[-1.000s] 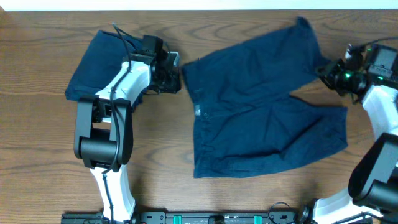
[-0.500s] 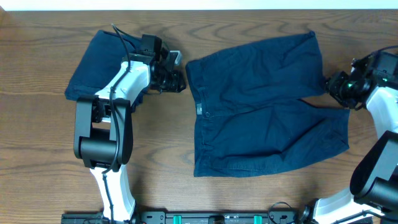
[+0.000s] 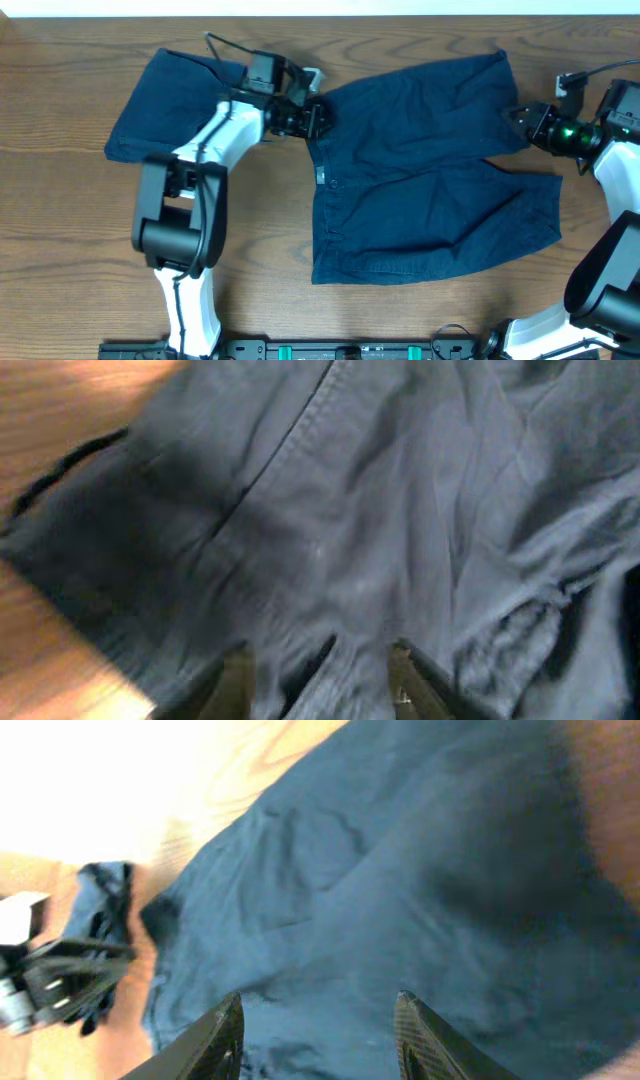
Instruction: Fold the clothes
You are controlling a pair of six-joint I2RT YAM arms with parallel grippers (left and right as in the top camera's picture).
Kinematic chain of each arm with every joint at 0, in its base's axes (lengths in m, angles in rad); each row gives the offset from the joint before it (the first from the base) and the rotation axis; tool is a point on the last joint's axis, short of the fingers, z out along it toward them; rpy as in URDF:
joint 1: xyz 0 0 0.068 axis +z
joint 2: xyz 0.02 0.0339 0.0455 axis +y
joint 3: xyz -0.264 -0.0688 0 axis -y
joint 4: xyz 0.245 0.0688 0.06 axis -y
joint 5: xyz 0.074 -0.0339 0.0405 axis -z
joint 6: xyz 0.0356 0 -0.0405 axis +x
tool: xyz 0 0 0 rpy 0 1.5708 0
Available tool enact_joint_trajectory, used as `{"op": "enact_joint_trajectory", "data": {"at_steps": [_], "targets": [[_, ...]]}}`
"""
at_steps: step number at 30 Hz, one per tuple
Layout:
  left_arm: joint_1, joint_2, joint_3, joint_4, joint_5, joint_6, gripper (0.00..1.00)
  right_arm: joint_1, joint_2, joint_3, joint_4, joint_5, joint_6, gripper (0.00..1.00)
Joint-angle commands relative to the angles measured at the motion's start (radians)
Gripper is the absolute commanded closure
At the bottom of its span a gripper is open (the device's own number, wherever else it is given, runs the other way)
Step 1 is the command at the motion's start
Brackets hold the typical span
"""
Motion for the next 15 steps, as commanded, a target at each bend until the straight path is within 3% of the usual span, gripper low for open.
{"op": "enact_joint_trajectory", "data": {"at_steps": [1, 8, 12, 15], "targets": [[-0.001, 0.081, 0.012, 0.019, -0.060, 0.002, 0.92, 0.043, -0.008, 0.002, 0.003, -0.056, -0.021, 0.53], [0.069, 0.095, 0.012, -0.065, -0.463, -0.216, 0.94, 0.129, -0.008, 0.002, 0.002, 0.203, 0.037, 0.53], [0.131, 0.081, 0.013, -0.103, -0.474, -0.247, 0.94, 0.170, -0.007, -0.001, 0.001, 0.393, 0.097, 0.52], [0.158, 0.067, 0.013, -0.117, -0.467, -0.246, 0.94, 0.189, -0.005, -0.001, -0.008, 0.418, 0.095, 0.51]]}}
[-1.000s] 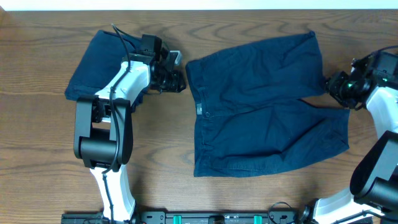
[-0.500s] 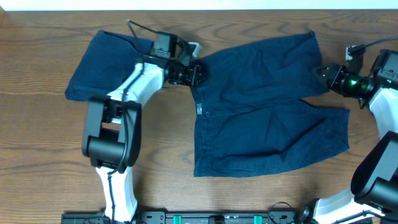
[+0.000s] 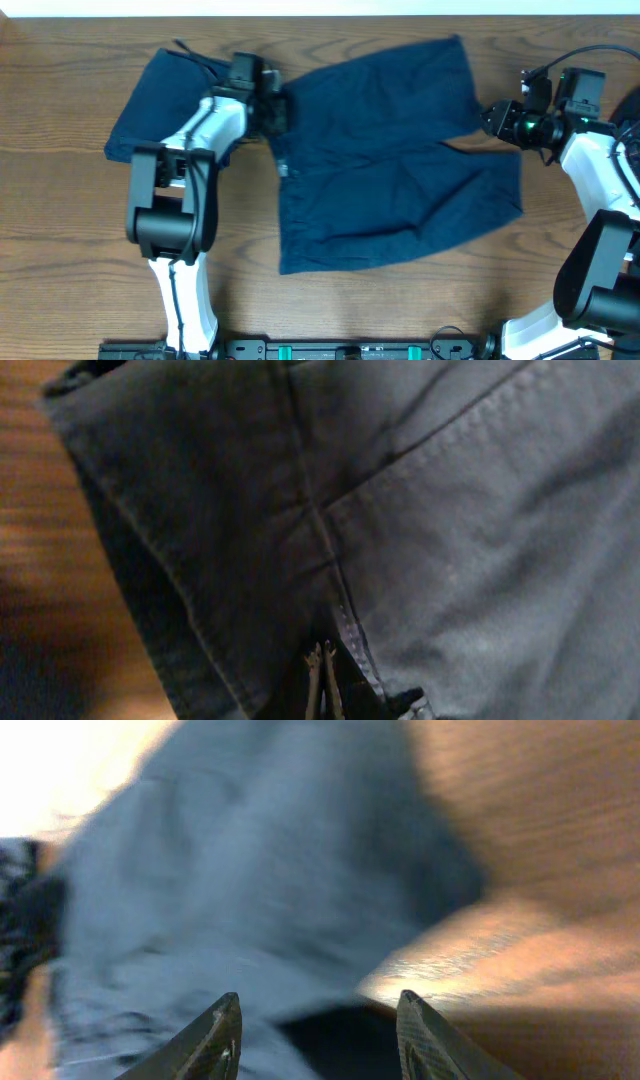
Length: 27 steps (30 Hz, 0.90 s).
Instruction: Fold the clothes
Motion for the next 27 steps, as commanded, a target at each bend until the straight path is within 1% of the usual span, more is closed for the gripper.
{"op": "enact_joint_trajectory", "data": {"at_steps": [1, 6, 8, 12, 14, 15, 19, 22, 24, 27], "targets": [[0.040, 0.009, -0.015, -0.032, -0.130, -0.039, 0.94, 0.020, -0.004, -0.001, -0.014, 0.121, 0.033, 0.50], [0.040, -0.023, -0.015, -0.037, -0.130, -0.040, 0.94, 0.019, 0.002, -0.003, -0.119, 0.259, 0.032, 0.48], [0.040, -0.039, -0.015, -0.037, -0.130, -0.040, 0.94, 0.020, 0.015, -0.013, -0.145, 0.262, 0.028, 0.49], [0.040, -0.070, -0.015, -0.037, -0.130, -0.039, 0.94, 0.017, 0.040, -0.044, -0.190, 0.270, 0.023, 0.43], [0.040, -0.081, -0.015, -0.037, -0.130, -0.039, 0.94, 0.014, 0.055, -0.063, -0.182, 0.269, 0.016, 0.39], [0.040, -0.085, -0.015, -0.037, -0.130, -0.039, 0.94, 0.014, 0.063, -0.072, -0.174, 0.267, -0.001, 0.39], [0.040, -0.092, -0.015, -0.044, -0.130, -0.039, 0.94, 0.017, 0.088, -0.122, -0.145, 0.177, -0.076, 0.43], [0.040, -0.100, -0.015, -0.075, -0.114, -0.029, 0.94, 0.017, 0.097, -0.162, -0.117, 0.161, -0.077, 0.48], [0.040, -0.114, -0.015, -0.105, -0.044, 0.013, 0.94, 0.016, 0.097, -0.167, -0.100, 0.160, -0.075, 0.52], [0.040, -0.147, -0.015, -0.183, 0.063, 0.038, 0.94, 0.016, 0.097, -0.166, -0.081, 0.118, -0.069, 0.53]]}}
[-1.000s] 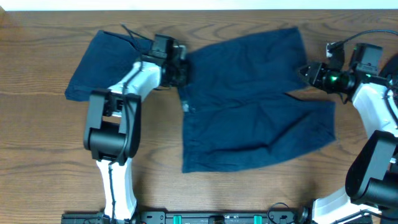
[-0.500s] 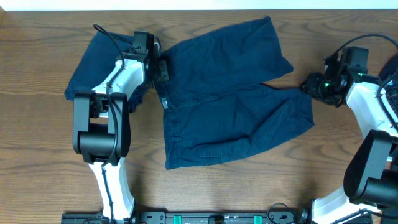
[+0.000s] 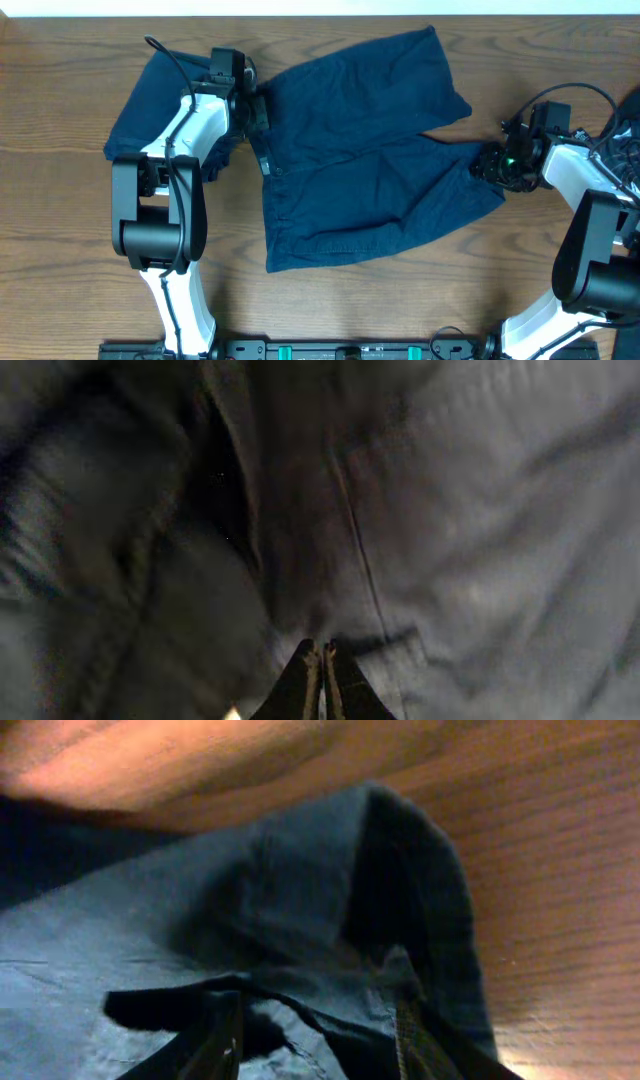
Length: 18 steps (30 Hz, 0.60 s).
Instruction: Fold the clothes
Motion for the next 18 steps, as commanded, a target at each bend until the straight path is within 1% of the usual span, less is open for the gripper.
{"op": "enact_joint_trajectory", "data": {"at_steps": [1, 2, 5, 7, 9, 12, 17, 18], "targets": [[0.005, -0.085, -0.010, -0.084, 0.155, 0.043, 0.94, 0.004, 0.017, -0.020, 0.011, -0.079, -0.014, 0.53], [0.003, -0.097, -0.010, -0.123, 0.188, 0.043, 0.94, 0.004, 0.017, -0.020, 0.014, -0.103, -0.020, 0.53], [-0.005, -0.110, -0.010, -0.245, 0.230, 0.043, 0.93, 0.000, 0.009, -0.010, 0.007, -0.219, -0.124, 0.53], [-0.017, -0.108, -0.013, -0.320, 0.232, 0.043, 0.93, -0.008, -0.004, 0.000, -0.016, -0.222, -0.136, 0.53], [-0.031, -0.107, -0.028, -0.364, 0.232, 0.050, 0.93, -0.019, -0.019, 0.003, -0.024, -0.232, -0.144, 0.52], [-0.057, -0.107, -0.062, -0.379, 0.232, 0.050, 0.93, -0.030, -0.032, 0.003, -0.034, -0.300, -0.206, 0.52], [-0.122, -0.107, -0.124, -0.374, 0.232, 0.051, 0.93, -0.024, -0.032, 0.002, -0.076, -0.305, -0.221, 0.59], [-0.139, -0.107, -0.138, -0.370, 0.232, 0.052, 0.93, -0.021, -0.032, 0.002, -0.089, -0.305, -0.235, 0.62]]}}
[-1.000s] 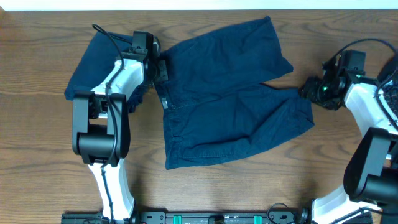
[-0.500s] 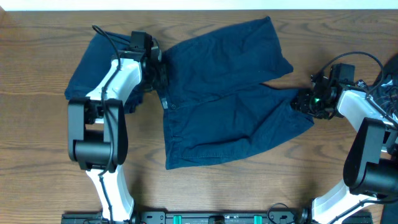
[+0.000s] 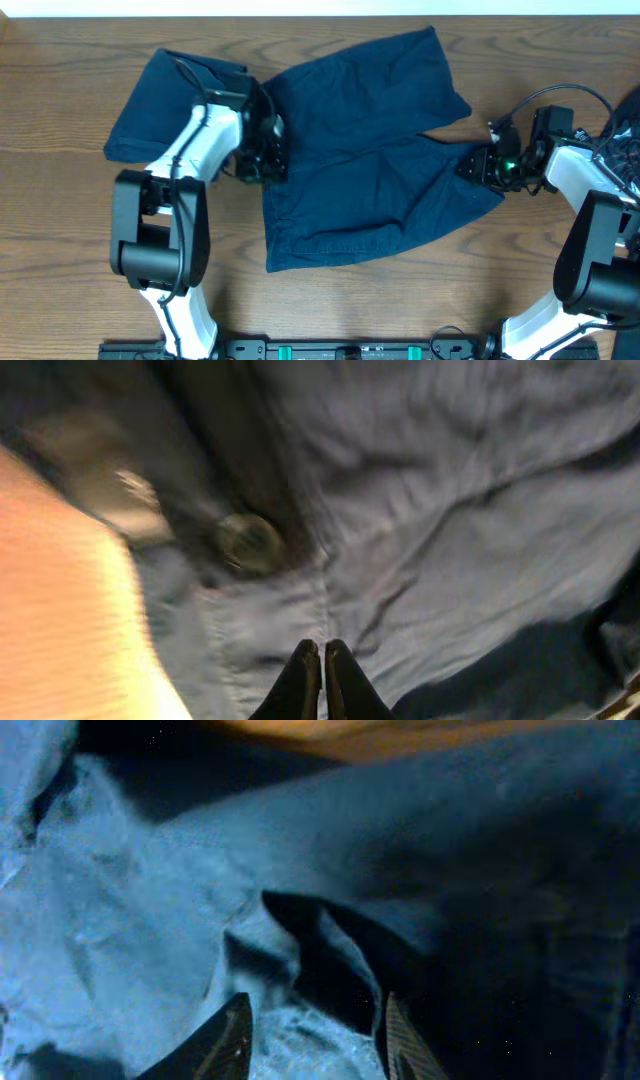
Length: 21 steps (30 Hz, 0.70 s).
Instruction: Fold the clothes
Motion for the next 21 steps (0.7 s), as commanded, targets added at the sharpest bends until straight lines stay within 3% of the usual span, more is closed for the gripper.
{"op": "enact_joint_trajectory", "data": {"at_steps": [1, 5, 8, 10, 15, 21], "targets": [[-0.053, 0.002, -0.044, 0.003, 0.015, 0.026, 0.93, 0.001, -0.022, 0.008, -0.027, -0.042, -0.062, 0.64], [-0.104, 0.002, -0.098, 0.037, 0.001, 0.027, 0.93, 0.000, -0.023, 0.008, -0.059, -0.010, -0.056, 0.87], [-0.121, 0.002, -0.135, 0.062, -0.031, 0.027, 0.94, -0.008, -0.026, 0.009, -0.077, 0.090, -0.015, 0.89], [-0.121, 0.002, -0.156, 0.069, -0.039, 0.027, 0.93, -0.017, -0.032, 0.009, -0.085, 0.102, -0.016, 0.99], [-0.120, 0.002, -0.195, 0.090, -0.069, 0.027, 0.93, -0.054, -0.068, 0.035, -0.163, 0.111, -0.015, 0.99], [-0.120, 0.002, -0.196, 0.097, -0.073, 0.027, 0.93, -0.177, -0.212, 0.142, -0.257, 0.338, 0.187, 0.99]]}}
